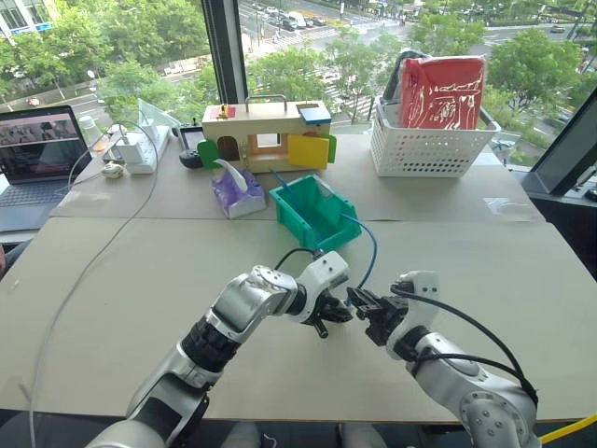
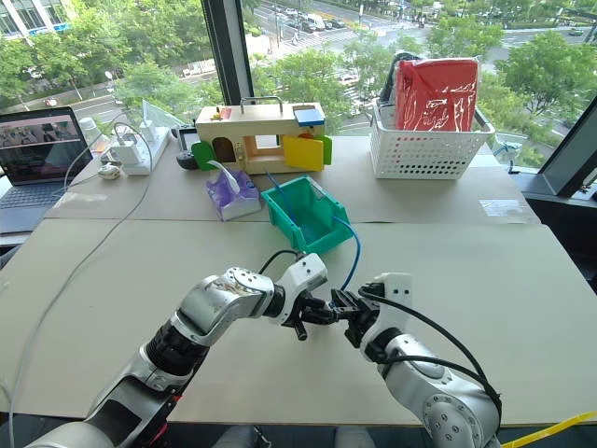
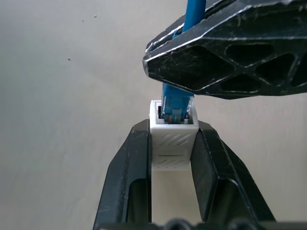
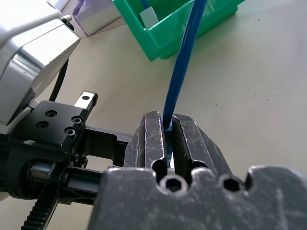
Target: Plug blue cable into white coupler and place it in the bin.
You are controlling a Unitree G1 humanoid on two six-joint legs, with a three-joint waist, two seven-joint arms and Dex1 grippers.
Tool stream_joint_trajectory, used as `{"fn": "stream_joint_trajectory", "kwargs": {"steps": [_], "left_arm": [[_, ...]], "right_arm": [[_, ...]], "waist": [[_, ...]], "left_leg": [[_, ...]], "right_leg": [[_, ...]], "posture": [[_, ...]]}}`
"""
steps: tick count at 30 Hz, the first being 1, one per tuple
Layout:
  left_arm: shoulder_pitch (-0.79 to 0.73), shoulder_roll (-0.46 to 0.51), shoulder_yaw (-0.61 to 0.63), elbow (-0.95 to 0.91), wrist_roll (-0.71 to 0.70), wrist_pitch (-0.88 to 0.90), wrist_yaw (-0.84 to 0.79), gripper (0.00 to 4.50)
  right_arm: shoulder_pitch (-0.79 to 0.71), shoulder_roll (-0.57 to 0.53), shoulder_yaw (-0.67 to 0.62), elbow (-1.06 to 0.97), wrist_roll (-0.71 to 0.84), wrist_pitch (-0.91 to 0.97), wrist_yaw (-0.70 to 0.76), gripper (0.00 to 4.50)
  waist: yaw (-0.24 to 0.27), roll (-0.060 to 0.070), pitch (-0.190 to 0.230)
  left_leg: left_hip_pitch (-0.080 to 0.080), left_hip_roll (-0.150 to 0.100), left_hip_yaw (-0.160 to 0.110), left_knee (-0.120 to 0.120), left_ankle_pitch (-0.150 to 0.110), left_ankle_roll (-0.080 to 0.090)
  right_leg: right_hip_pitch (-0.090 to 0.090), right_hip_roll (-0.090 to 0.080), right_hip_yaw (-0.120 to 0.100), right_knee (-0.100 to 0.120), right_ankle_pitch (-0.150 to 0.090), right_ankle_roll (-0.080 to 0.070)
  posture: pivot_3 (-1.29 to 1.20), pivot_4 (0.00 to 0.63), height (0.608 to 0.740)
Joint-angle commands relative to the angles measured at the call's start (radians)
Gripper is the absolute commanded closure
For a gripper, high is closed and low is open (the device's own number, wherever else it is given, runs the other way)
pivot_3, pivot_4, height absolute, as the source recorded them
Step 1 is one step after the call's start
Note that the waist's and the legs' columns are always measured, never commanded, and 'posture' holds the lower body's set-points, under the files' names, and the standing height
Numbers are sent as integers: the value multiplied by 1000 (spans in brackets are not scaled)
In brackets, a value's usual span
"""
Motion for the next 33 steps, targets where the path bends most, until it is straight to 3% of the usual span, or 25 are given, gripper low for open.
{"fn": "stream_joint_trajectory", "kwargs": {"steps": [1,11,17,22,33], "left_arm": [[-35,-10,21,-42,0,-11,33,3858],[-26,5,44,-63,-11,5,60,3858],[-17,27,50,-95,-25,32,63,3858],[-24,44,55,-105,-42,45,67,3858],[-34,50,58,-89,-56,11,80,3858]], "right_arm": [[66,16,83,49,73,140,13,4500],[70,-20,112,83,37,167,36,4500],[78,-75,226,78,-121,130,76,4500],[102,-47,275,107,-215,103,101,4500],[100,25,194,149,-262,98,176,4500]], "waist": [[0,0,0],[0,-1,-1],[-2,-6,-9],[-8,-8,-17],[-21,-8,-20]], "left_leg": [[0,0,0,0,0,0],[1,0,0,-2,0,0],[4,0,0,-5,0,0],[6,1,0,-7,0,0],[9,1,0,-8,0,0]], "right_leg": [[0,0,0,0,0,0],[0,0,0,0,-1,0],[1,0,0,0,-2,-1],[1,0,0,0,-3,-1],[3,1,0,1,-4,-2]], "posture": [[0,150,740],[0,150,740],[0,150,740],[0,150,740],[0,150,740]]}}
